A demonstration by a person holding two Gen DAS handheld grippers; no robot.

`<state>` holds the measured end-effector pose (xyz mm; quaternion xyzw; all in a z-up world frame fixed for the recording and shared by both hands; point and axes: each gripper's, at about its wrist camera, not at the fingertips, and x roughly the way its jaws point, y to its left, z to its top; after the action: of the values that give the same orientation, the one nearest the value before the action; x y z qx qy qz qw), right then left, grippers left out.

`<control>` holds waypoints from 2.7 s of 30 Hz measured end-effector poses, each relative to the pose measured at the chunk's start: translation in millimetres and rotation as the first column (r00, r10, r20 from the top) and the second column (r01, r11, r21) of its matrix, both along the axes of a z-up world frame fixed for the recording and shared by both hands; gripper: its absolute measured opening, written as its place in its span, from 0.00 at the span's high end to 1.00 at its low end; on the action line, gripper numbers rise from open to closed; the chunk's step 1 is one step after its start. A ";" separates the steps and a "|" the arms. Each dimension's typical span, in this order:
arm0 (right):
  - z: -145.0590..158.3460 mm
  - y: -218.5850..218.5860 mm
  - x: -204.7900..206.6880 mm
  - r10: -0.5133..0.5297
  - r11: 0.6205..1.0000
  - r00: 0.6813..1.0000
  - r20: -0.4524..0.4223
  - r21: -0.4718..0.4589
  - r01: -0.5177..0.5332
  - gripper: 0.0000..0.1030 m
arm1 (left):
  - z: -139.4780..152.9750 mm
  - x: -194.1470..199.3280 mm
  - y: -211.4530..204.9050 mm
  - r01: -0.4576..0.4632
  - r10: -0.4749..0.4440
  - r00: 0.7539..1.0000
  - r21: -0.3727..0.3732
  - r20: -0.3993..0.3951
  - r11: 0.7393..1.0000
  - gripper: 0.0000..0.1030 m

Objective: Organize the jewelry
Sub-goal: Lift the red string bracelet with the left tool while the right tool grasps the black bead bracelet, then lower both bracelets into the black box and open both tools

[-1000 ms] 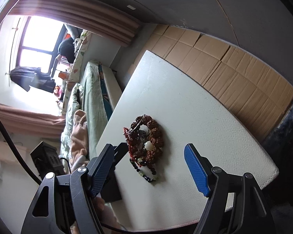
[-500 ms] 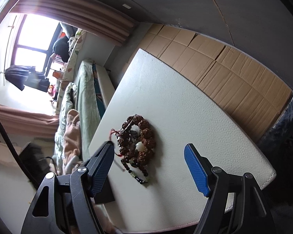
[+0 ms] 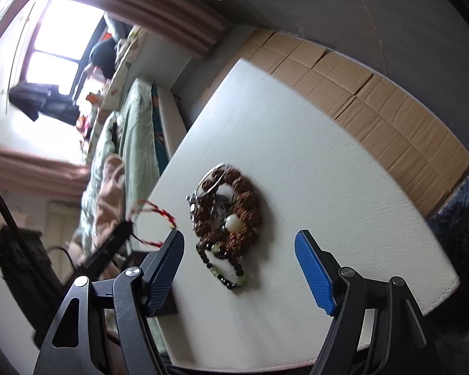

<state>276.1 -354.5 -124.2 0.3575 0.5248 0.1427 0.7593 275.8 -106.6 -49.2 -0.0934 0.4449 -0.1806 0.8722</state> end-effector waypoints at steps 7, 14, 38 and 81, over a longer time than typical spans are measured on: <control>-9.6 38.5 4.8 0.121 0.988 0.992 -0.034 -0.090 -0.123 0.41 | 17.4 -1.9 21.1 -0.029 0.030 0.999 -0.047 0.020 0.998 0.96; -14.8 55.8 7.7 0.175 0.972 0.983 -0.055 -0.150 -0.182 0.45 | 31.4 -11.6 41.9 -0.044 0.046 0.998 -0.047 0.039 0.998 0.96; 36.2 100.3 -7.3 0.282 0.954 0.948 0.147 -0.148 -0.260 0.91 | 45.7 -57.9 122.8 -0.183 0.181 0.982 0.031 0.045 0.983 0.96; 84.4 192.0 -24.3 0.414 0.898 0.813 0.409 -0.040 -0.438 0.27 | 23.8 -78.2 202.4 -0.369 0.361 0.925 -0.049 -0.122 0.928 0.20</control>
<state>251.8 -162.6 -39.9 0.2141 0.4170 0.3949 0.7901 197.7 95.8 -25.5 -0.2151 0.4607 -0.0254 0.8607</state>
